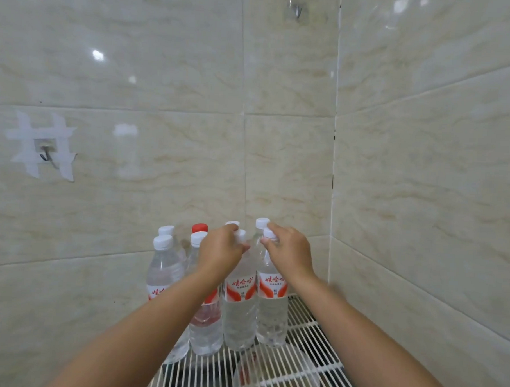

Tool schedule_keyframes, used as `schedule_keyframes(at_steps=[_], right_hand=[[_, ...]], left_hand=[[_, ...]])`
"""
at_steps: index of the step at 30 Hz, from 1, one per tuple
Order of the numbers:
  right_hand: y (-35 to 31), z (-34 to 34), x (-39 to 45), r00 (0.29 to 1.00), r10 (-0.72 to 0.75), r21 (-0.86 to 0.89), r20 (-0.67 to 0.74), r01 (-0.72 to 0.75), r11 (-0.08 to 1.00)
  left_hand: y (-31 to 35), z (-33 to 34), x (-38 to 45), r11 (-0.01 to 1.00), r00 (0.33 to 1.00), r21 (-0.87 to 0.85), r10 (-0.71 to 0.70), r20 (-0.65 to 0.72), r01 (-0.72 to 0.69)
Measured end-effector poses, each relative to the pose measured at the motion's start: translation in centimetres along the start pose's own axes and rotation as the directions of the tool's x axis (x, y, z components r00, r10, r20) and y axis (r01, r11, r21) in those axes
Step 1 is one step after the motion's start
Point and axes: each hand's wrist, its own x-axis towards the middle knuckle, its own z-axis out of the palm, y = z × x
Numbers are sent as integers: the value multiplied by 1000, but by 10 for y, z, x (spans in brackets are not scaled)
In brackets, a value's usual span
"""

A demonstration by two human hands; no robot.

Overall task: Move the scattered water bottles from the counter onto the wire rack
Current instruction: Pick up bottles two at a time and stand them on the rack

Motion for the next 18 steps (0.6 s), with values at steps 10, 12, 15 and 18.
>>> schedule_keyframes(at_steps=[10, 12, 15, 18], right_hand=[[3, 12, -3, 998, -45, 61, -33, 46, 997], [4, 9, -1, 999, -51, 88, -3, 52, 995], [7, 8, 0, 998, -61, 105, 28, 58, 993], [7, 8, -3, 998, -57, 116, 22, 54, 992]], left_hand=[[-3, -4, 2, 996, 996, 73, 45, 78, -50], [-3, -5, 2, 995, 995, 79, 47, 92, -55], [-5, -6, 1, 995, 993, 79, 48, 107, -57], [-5, -5, -2, 996, 994, 70, 55, 100, -62]])
